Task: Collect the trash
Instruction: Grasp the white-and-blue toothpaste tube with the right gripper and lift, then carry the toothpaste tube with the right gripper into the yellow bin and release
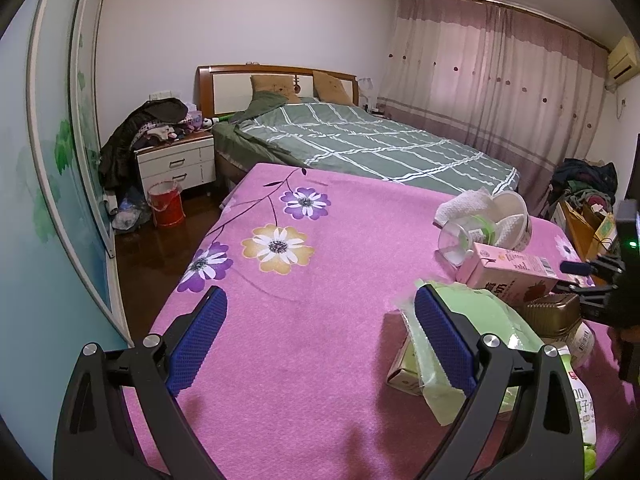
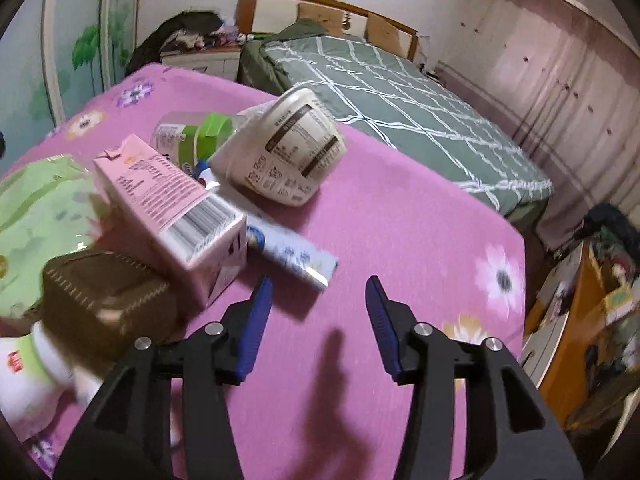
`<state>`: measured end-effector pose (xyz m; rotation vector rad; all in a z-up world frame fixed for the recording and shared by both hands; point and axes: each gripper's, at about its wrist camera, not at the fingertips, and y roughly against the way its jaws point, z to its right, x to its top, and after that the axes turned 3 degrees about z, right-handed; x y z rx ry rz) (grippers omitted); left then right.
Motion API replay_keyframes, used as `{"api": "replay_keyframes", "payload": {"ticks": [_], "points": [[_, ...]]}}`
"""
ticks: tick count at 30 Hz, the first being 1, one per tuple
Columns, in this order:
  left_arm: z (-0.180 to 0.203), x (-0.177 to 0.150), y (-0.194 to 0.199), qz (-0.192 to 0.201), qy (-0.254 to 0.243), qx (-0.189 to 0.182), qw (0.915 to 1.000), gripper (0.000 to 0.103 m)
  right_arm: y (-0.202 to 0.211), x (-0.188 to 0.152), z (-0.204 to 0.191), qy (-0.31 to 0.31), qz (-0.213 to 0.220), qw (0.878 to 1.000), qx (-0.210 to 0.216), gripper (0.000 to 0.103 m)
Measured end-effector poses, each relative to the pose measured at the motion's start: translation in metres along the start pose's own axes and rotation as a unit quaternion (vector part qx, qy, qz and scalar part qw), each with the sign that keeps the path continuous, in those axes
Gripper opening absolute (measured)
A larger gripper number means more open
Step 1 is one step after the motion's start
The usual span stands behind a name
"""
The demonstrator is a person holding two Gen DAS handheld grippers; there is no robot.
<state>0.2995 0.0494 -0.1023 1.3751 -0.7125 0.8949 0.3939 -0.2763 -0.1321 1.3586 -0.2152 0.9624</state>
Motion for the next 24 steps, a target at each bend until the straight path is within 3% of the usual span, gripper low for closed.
{"api": "replay_keyframes", "payload": {"ticks": [5, 6, 7, 11, 16, 24], "points": [[-0.001, 0.000, -0.003, -0.005, 0.002, -0.002, 1.0000, 0.094, -0.017, 0.011, -0.010, 0.055, -0.010, 0.998, 0.000, 0.042], [-0.001, 0.000, -0.003, -0.006, 0.003, -0.003, 1.0000, 0.094, -0.019, 0.012, -0.011, 0.059, -0.012, 0.998, 0.004, 0.033], [-0.002, 0.000, -0.004, -0.008, 0.006, -0.003, 0.9999, 0.094, -0.021, 0.011, -0.012, 0.065, -0.019, 0.998, 0.010, 0.016], [-0.004, -0.001, -0.005, -0.010, 0.010, -0.004, 0.9999, 0.094, -0.014, 0.004, -0.009, 0.064, -0.014, 0.998, 0.003, 0.004], [-0.002, -0.001, -0.004, -0.007, 0.005, -0.005, 1.0000, 0.094, 0.011, -0.014, 0.004, 0.024, -0.002, 1.000, 0.009, 0.003], [-0.002, -0.002, 0.001, 0.002, 0.006, -0.005, 1.0000, 0.094, 0.077, -0.056, 0.020, -0.095, 0.039, 0.993, 0.062, 0.003]]}}
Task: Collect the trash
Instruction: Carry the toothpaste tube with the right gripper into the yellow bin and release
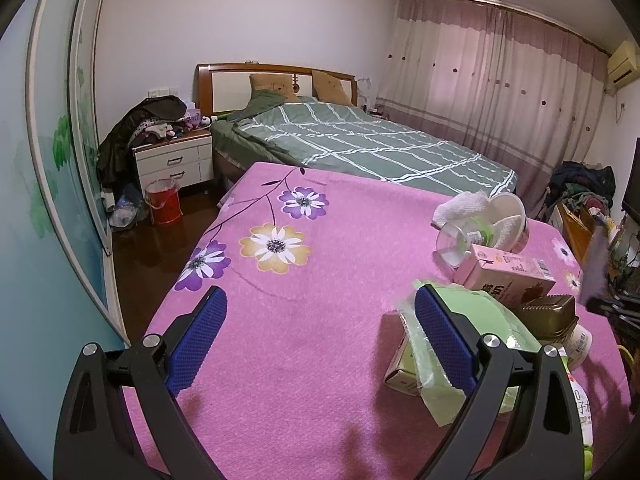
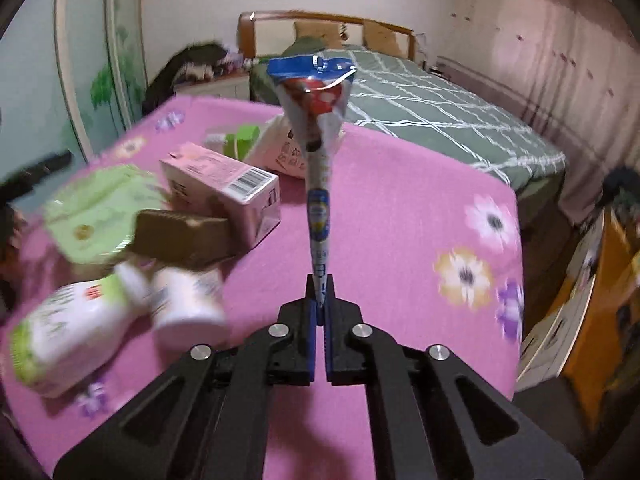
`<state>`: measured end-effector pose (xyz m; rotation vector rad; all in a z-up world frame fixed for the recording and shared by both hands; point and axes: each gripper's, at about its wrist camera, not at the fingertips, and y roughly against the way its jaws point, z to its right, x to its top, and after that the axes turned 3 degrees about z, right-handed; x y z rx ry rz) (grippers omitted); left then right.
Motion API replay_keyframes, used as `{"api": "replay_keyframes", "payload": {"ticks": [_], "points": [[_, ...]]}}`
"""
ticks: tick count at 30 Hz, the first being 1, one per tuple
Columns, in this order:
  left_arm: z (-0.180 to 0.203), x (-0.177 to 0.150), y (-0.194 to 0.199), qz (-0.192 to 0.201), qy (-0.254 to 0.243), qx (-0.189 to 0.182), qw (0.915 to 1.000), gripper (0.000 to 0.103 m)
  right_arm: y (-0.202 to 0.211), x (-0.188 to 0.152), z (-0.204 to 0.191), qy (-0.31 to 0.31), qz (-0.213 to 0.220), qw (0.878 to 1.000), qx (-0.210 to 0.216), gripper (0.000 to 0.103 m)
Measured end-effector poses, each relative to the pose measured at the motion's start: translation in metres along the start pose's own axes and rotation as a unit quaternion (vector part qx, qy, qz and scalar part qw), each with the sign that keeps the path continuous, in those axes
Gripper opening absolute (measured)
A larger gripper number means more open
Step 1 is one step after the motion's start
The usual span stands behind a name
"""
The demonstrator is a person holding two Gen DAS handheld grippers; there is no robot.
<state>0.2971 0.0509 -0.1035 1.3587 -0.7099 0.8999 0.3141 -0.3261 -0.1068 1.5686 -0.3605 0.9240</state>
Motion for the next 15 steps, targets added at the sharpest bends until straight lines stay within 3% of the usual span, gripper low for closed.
{"api": "replay_keyframes", "payload": {"ticks": [7, 15], "points": [[0.002, 0.000, 0.005, 0.009, -0.005, -0.003, 0.9999, 0.094, 0.069, -0.053, 0.027, -0.097, 0.030, 0.994, -0.041, 0.003], [0.006, 0.001, 0.012, 0.020, -0.010, -0.009, 0.9997, 0.094, 0.126, -0.135, 0.092, -0.205, 0.004, 0.967, -0.153, 0.003]]}}
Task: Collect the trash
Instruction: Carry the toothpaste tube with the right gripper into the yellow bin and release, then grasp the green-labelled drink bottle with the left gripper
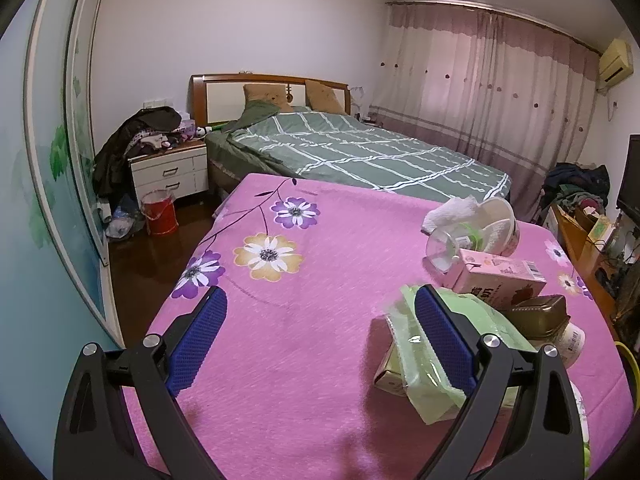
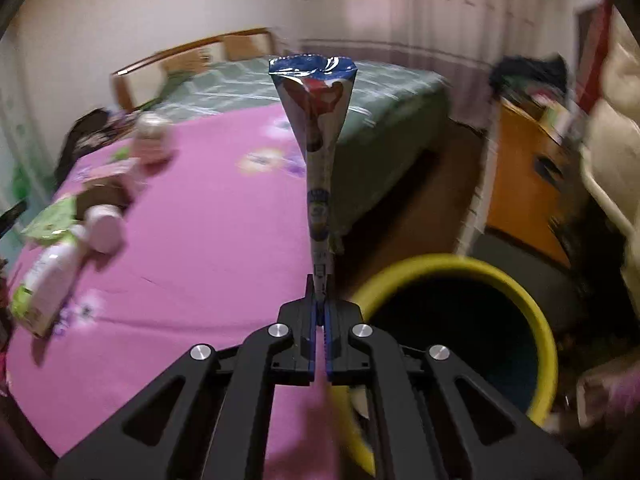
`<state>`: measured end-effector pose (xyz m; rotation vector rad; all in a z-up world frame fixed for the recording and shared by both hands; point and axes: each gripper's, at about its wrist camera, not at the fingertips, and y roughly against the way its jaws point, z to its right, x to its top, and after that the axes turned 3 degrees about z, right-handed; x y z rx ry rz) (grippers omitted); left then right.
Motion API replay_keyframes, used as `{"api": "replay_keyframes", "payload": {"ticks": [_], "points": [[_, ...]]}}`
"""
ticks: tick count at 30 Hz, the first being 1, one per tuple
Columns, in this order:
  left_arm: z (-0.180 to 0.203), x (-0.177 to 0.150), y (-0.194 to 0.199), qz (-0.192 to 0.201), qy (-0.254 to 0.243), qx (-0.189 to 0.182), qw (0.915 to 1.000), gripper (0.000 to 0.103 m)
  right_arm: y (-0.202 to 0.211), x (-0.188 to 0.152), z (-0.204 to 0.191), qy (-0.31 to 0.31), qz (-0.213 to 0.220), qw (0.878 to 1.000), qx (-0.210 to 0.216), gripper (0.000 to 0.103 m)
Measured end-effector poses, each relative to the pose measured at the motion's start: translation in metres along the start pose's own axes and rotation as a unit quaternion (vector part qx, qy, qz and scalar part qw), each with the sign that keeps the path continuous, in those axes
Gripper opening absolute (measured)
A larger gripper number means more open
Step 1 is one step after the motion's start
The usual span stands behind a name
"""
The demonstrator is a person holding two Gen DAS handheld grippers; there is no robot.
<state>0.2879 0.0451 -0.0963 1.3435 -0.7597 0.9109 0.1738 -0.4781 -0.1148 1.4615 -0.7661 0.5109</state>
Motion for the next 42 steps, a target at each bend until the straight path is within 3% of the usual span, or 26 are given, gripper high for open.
{"api": "replay_keyframes", "payload": {"ticks": [8, 13, 17, 22, 28, 34, 39, 42], "points": [[0.005, 0.000, 0.004, 0.010, -0.010, 0.002, 0.9999, 0.094, 0.002, -0.032, 0.042, -0.044, -0.023, 0.996, -0.070, 0.015], [0.010, -0.001, 0.009, 0.019, -0.021, 0.007, 0.9996, 0.094, 0.006, -0.028, 0.037, -0.060, 0.005, 0.996, -0.063, 0.018], [0.014, -0.001, 0.019, 0.021, -0.009, -0.006, 0.9997, 0.094, 0.010, -0.005, 0.021, -0.081, 0.045, 0.995, -0.030, 0.019], [0.032, -0.011, 0.049, 0.012, 0.000, -0.045, 0.9989, 0.094, 0.001, 0.025, -0.013, -0.077, 0.085, 0.993, 0.012, 0.036], [0.069, -0.036, 0.095, -0.010, -0.038, -0.105, 0.9937, 0.094, -0.023, 0.040, -0.059, -0.030, 0.097, 0.995, -0.006, 0.036], [0.104, -0.072, 0.124, -0.060, -0.063, -0.178, 0.9801, 0.094, -0.027, 0.037, -0.064, -0.028, 0.105, 0.994, -0.019, 0.036], [0.123, -0.094, 0.123, -0.081, -0.079, -0.186, 0.9761, 0.093, -0.025, 0.037, -0.073, -0.008, 0.114, 0.993, -0.033, 0.036], [0.128, -0.100, 0.114, -0.096, -0.075, -0.187, 0.9749, 0.087, -0.023, 0.036, -0.079, 0.005, 0.121, 0.992, -0.035, 0.037]]}}
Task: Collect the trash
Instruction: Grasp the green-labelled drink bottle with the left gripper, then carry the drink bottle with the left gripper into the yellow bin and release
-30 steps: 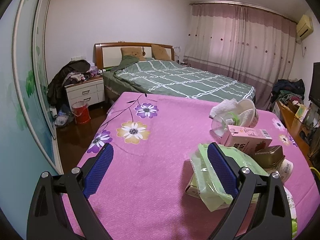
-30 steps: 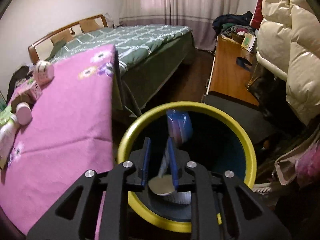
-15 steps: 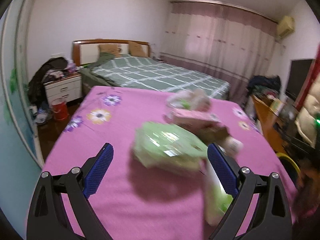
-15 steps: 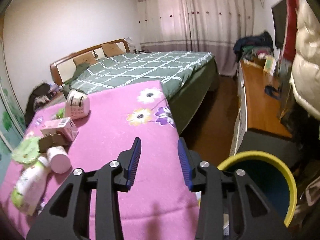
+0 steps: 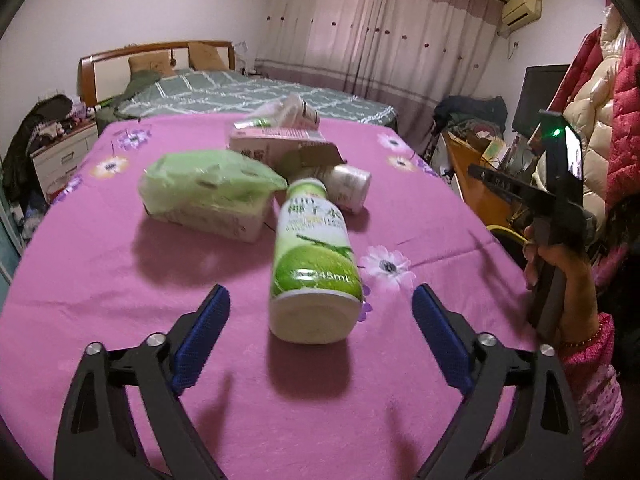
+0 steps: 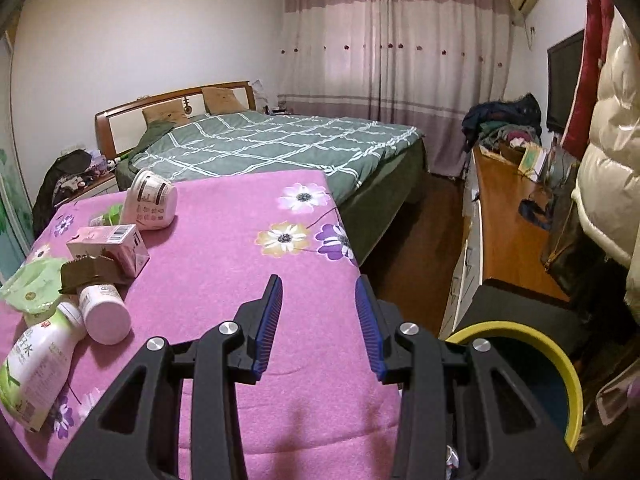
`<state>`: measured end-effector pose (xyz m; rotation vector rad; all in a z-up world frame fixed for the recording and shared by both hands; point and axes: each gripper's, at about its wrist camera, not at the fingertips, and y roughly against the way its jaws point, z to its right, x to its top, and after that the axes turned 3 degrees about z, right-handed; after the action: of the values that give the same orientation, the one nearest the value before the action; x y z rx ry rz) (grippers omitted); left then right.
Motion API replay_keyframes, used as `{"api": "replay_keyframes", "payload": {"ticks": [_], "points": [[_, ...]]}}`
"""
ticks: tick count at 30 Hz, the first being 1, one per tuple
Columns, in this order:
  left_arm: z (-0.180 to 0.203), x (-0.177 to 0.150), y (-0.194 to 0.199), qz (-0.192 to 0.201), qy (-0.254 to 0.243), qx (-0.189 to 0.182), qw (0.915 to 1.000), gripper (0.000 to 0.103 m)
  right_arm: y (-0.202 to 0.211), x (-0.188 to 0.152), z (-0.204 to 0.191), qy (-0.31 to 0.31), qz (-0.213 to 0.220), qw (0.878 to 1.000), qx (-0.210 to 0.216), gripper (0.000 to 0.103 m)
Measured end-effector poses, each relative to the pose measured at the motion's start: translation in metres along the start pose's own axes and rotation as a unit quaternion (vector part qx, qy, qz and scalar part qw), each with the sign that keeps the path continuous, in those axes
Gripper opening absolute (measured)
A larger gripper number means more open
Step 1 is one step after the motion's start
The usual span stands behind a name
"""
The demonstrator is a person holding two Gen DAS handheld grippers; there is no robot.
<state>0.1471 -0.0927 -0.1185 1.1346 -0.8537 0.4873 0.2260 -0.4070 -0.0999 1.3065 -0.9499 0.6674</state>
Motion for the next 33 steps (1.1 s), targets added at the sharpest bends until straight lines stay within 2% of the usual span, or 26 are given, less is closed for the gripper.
{"api": "replay_keyframes", "payload": {"ticks": [4, 7, 11, 13, 14, 20, 27, 33], "points": [[-0.003, -0.001, -0.019, -0.022, 0.003, 0.028, 0.9994, 0.077, 0.002, 0.000, -0.001, 0.002, 0.006, 1.000, 0.000, 0.041], [-0.011, 0.001, -0.031, -0.044, 0.021, 0.024, 0.9985, 0.069, 0.002, 0.000, 0.000, 0.004, 0.005, 1.000, 0.000, 0.042], [-0.009, 0.004, -0.035, -0.039, 0.014, 0.036, 0.9985, 0.064, 0.003, 0.000, -0.001, 0.004, 0.005, 1.000, 0.002, 0.042], [-0.008, 0.006, -0.037, -0.041, 0.010, 0.030, 0.9987, 0.054, 0.003, 0.000, -0.002, 0.004, 0.005, 1.000, 0.000, 0.042], [-0.006, 0.006, -0.038, -0.042, 0.006, 0.028, 0.9987, 0.052, 0.003, 0.000, -0.001, 0.003, 0.004, 1.000, 0.001, 0.042], [0.008, 0.016, -0.022, -0.022, -0.037, 0.040, 0.9983, 0.052, 0.001, 0.000, -0.001, 0.002, 0.002, 1.000, 0.006, 0.042], [0.013, 0.058, 0.019, 0.028, -0.058, 0.035, 0.9973, 0.052, 0.001, 0.000, 0.000, 0.002, 0.002, 1.000, 0.006, 0.042], [0.016, 0.086, 0.012, 0.043, -0.061, 0.042, 0.9963, 0.052, 0.001, 0.000, 0.001, 0.002, 0.002, 1.000, 0.006, 0.042]]}}
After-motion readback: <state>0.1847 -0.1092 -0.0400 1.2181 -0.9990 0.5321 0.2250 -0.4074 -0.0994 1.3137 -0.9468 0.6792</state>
